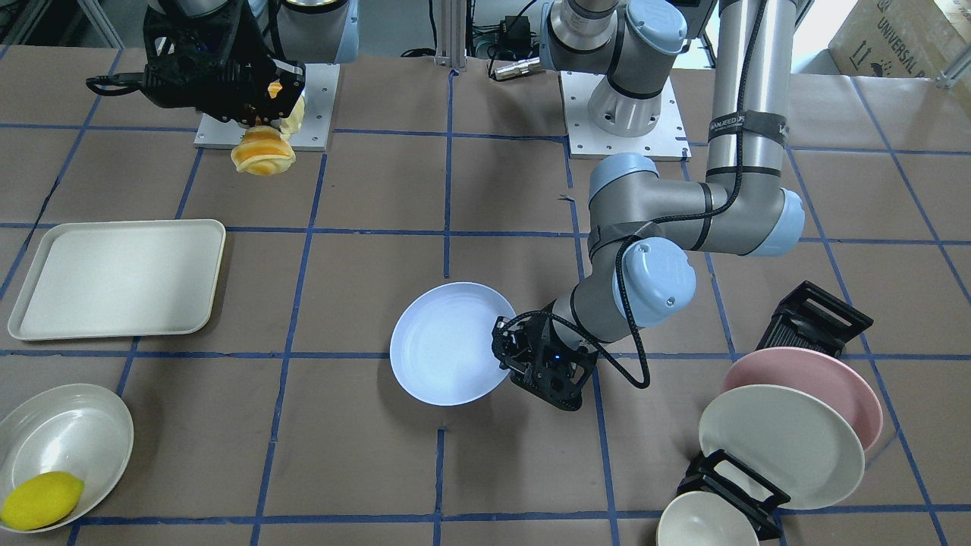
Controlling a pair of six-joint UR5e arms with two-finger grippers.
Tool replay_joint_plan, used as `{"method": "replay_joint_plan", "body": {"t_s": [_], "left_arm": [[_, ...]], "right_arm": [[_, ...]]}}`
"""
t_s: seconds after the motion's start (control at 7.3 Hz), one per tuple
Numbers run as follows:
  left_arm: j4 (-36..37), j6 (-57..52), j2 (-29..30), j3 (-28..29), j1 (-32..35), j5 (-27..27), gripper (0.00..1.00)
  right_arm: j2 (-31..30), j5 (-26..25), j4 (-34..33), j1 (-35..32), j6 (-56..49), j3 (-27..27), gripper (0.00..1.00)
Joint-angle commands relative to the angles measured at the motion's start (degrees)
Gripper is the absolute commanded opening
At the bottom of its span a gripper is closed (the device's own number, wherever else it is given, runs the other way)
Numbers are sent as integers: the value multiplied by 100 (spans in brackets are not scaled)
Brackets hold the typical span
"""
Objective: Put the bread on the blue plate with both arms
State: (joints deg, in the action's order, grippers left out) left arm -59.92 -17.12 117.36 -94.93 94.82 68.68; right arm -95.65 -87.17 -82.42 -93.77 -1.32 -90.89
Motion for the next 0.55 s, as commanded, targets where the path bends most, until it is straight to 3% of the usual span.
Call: {"method": "replay_joint_plan", "body": {"t_s": [0.0,0.14,0.41], "left_arm": [[95,7,-107,-157,-8,49,69],[16,129,-213,-105,-60,66,86],[-491,324,-729,-52,-619,232,99]], "right_arm": [[98,216,-185,-9,18,-7,5],[282,288,-482,-149,210,-8,5],[1035,236,-1604,-911,982,-16,5]]}}
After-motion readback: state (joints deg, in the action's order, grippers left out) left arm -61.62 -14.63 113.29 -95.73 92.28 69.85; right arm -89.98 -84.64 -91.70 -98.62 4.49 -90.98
